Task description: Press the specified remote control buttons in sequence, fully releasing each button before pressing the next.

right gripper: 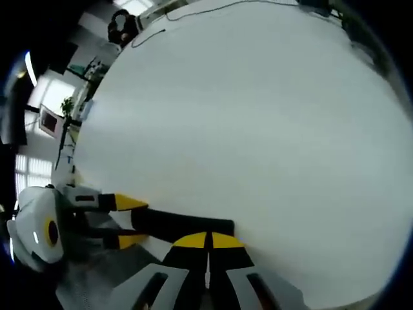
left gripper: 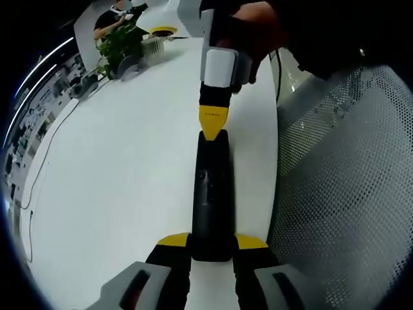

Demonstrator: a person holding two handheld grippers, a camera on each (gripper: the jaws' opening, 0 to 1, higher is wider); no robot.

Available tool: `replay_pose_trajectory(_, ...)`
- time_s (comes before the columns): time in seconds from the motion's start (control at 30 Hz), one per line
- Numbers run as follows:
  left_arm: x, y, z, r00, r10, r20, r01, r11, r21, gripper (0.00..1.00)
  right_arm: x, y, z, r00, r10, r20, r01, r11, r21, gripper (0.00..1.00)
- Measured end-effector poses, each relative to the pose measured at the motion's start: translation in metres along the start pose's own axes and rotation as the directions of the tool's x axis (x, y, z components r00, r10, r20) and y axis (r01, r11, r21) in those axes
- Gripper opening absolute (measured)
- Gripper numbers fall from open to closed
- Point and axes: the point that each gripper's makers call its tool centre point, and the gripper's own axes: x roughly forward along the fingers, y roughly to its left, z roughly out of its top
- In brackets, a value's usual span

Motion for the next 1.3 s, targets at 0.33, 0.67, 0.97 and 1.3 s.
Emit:
replay_pose_trajectory(0.33, 0.0, 0.0, 0.0, 1.0, -0.002, -0.01, 0.002, 1.0, -0.001, 0.25, 0.001, 0.002, -0.001, 0.998, -0.049, 0.03, 0.051, 0.995, -0.088, 0.0)
replay_pose_trajectory(0.67, 0.0, 0.0, 0.0, 1.0, -0.008, -0.005, 0.008, 1.0, 0.004, 0.25, 0.0, 0.003, -0.001, 1.0, -0.019, 0.005, 0.019, 0.998, -0.056, 0.0)
replay_pose_trajectory(0.97, -0.001, -0.001, 0.001, 1.0, -0.006, -0.002, 0.006, 1.0, 0.01, 0.25, 0.001, 0.012, 0.0, 0.999, 0.035, 0.011, -0.034, 0.998, -0.052, 0.0)
replay_pose_trajectory(1.3, 0.0, 0.0, 0.001, 1.0, -0.001, -0.006, 0.001, 1.0, -0.006, 0.25, 0.005, 0.013, -0.004, 1.0, 0.025, -0.013, -0.026, 0.996, -0.081, 0.0)
